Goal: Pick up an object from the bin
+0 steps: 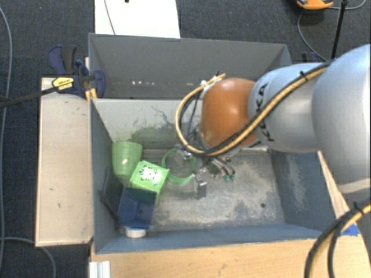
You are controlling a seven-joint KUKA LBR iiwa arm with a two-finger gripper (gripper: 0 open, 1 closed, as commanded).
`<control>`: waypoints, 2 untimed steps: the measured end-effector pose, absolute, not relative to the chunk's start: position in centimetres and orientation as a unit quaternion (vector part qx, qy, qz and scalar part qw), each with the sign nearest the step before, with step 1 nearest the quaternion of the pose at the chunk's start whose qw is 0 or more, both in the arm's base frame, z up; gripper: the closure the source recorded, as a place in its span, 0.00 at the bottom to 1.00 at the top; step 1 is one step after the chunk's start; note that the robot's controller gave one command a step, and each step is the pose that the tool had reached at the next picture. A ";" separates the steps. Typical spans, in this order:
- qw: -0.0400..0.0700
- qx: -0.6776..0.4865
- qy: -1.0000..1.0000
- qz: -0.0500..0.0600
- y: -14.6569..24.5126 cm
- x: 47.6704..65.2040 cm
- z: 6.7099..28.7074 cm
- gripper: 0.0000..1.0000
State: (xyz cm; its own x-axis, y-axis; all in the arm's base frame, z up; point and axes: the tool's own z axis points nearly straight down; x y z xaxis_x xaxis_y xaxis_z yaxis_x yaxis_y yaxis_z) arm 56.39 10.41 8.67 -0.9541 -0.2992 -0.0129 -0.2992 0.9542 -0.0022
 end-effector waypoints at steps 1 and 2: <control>0.004 -0.248 0.969 0.001 15.8 56.5 7.6 1.00; 0.004 -0.248 0.969 0.001 15.8 56.5 7.6 1.00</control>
Offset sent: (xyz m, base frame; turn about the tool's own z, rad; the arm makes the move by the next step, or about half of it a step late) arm 0.0000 0.0000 0.0000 0.0000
